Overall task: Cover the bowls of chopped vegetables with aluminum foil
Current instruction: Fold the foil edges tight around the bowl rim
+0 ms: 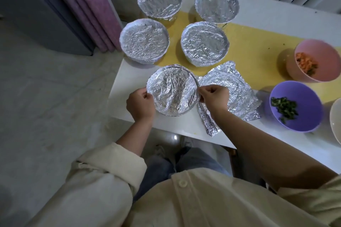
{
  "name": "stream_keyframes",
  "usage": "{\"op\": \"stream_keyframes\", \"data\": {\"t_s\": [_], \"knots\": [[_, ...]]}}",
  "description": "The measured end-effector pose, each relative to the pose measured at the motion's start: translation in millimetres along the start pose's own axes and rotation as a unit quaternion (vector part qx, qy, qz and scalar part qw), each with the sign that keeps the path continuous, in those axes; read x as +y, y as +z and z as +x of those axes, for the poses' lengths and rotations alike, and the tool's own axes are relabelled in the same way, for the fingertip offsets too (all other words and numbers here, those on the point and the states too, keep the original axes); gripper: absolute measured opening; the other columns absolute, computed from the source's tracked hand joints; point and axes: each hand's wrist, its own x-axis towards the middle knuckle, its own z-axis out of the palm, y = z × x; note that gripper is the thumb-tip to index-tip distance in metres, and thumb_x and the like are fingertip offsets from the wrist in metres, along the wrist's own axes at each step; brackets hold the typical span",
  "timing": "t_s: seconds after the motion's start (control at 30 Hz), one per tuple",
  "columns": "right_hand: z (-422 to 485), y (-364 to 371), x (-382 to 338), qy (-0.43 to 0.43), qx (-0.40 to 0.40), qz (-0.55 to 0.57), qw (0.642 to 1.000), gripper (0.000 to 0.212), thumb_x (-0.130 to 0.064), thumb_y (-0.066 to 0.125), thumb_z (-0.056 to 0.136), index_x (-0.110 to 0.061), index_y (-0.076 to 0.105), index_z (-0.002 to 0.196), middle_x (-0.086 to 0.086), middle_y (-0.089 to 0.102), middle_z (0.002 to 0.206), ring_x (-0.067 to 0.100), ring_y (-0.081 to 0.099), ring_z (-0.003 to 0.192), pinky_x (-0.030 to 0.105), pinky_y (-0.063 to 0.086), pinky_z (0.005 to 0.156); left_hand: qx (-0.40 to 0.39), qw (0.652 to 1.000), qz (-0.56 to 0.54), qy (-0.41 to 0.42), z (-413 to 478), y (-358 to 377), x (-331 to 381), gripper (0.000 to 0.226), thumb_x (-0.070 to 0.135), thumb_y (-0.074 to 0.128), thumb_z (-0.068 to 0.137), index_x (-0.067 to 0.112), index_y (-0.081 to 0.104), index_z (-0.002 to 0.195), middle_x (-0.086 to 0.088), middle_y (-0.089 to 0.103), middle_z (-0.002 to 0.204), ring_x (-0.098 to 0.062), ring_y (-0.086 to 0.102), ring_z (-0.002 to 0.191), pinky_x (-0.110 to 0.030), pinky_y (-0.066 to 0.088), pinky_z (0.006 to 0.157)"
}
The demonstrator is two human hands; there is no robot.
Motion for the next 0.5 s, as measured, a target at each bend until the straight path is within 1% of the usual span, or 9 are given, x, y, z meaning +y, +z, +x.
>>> {"op": "stream_keyframes", "data": {"t_s": [0.07, 0.17, 0.2, 0.27, 0.33, 0.37, 0.4, 0.43, 0.5], "knots": [[6.9, -6.4, 0.8, 0.024, -0.027, 0.016, 0.999, 0.008, -0.009, 0.08, 0.074, -0.008, 0.074, 0.07, 0.01, 0.069, 0.065, 0.019, 0.064, 0.058, 0.048, 0.06, 0.071, -0.001, 1.0, 0.001, 0.008, 2.2, -1.6, 3.8, 0.027, 0.014, 0.061, 0.084, 0.011, 0.05, 0.06, -0.012, 0.049, 0.057, -0.03, 0.037, 0.06, -0.032, 0.03, 0.058], [9.5, -6.2, -1.5, 0.005, 0.007, 0.016, 1.0, 0.029, -0.02, 0.085, 0.072, 0.0, 0.074, 0.09, 0.014, 0.072, 0.076, 0.018, 0.066, 0.065, 0.051, 0.057, 0.08, 0.007, 0.999, -0.003, 0.039, 7.9, -1.2, 7.0, 0.032, 0.018, 0.062, 0.088, 0.01, 0.044, 0.063, -0.014, 0.06, 0.062, -0.038, 0.046, 0.062, -0.032, 0.028, 0.058], [7.4, -3.0, -1.9, -0.019, 0.018, 0.01, 1.0, 0.027, -0.017, 0.083, 0.074, 0.001, 0.073, 0.091, 0.018, 0.072, 0.081, 0.019, 0.068, 0.069, 0.05, 0.056, 0.084, 0.009, 0.999, 0.0, 0.049, 8.8, -0.9, 7.8, 0.031, 0.015, 0.061, 0.089, 0.011, 0.043, 0.064, -0.019, 0.062, 0.066, -0.041, 0.048, 0.065, -0.033, 0.028, 0.058], [1.4, 5.3, -4.2, -0.051, 0.021, 0.002, 0.998, 0.022, -0.012, 0.078, 0.08, -0.002, 0.075, 0.099, 0.014, 0.075, 0.092, 0.018, 0.071, 0.079, 0.039, 0.057, 0.087, 0.016, 0.998, 0.013, 0.06, 9.5, -0.1, 9.8, 0.032, 0.009, 0.058, 0.09, 0.009, 0.04, 0.064, -0.028, 0.052, 0.067, -0.046, 0.035, 0.069, -0.033, 0.024, 0.058], [1.2, 11.7, -3.1, -0.065, 0.032, -0.001, 0.997, 0.022, -0.01, 0.075, 0.082, -0.006, 0.075, 0.104, 0.006, 0.075, 0.092, 0.013, 0.071, 0.08, 0.031, 0.057, 0.084, 0.018, 0.998, 0.019, 0.063, 11.6, 0.9, 9.8, 0.029, 0.006, 0.057, 0.09, 0.005, 0.043, 0.064, -0.03, 0.044, 0.068, -0.04, 0.023, 0.072, -0.033, 0.022, 0.058], [2.5, 13.1, -2.4, -0.068, 0.035, -0.001, 0.997, 0.02, -0.009, 0.075, 0.082, -0.007, 0.076, 0.102, 0.005, 0.075, 0.088, 0.013, 0.07, 0.077, 0.03, 0.058, 0.082, 0.02, 0.998, 0.023, 0.062, 13.1, 1.7, 9.2, 0.028, 0.005, 0.056, 0.09, 0.003, 0.044, 0.065, -0.029, 0.04, 0.067, -0.045, 0.031, 0.079, -0.033, 0.021, 0.058], [4.6, 13.2, -2.1, -0.072, 0.038, -0.003, 0.997, 0.019, -0.009, 0.075, 0.081, -0.008, 0.076, 0.1, 0.004, 0.075, 0.084, 0.012, 0.069, 0.074, 0.029, 0.057, 0.079, 0.02, 0.998, 0.031, 0.06, 14.1, 1.8, 9.1, 0.028, 0.005, 0.056, 0.089, 0.004, 0.042, 0.064, -0.026, 0.035, 0.065, -0.035, 0.019, 0.071, -0.034, 0.02, 0.057], [6.3, 12.4, -2.2, -0.073, 0.038, -0.008, 0.997, 0.017, -0.008, 0.075, 0.081, -0.008, 0.077, 0.098, 0.003, 0.074, 0.08, 0.012, 0.068, 0.071, 0.027, 0.057, 0.076, 0.021, 0.997, 0.038, 0.062, 14.7, 1.6, 8.9, 0.029, 0.005, 0.055, 0.088, 0.008, 0.041, 0.063, -0.023, 0.032, 0.063, -0.019, 0.018, 0.073, -0.034, 0.02, 0.057], [9.5, 7.3, -2.5, -0.06, 0.013, -0.02, 0.998, 0.012, -0.005, 0.075, 0.079, -0.009, 0.077, 0.09, 0.005, 0.073, 0.075, 0.012, 0.067, 0.065, 0.024, 0.055, 0.068, 0.009, 0.998, 0.025, 0.055, 15.0, 0.3, 11.0, 0.026, 0.005, 0.054, 0.087, 0.006, 0.05, 0.061, -0.022, 0.04, 0.06, -0.03, 0.023, 0.065, -0.032, 0.025, 0.057]]}}
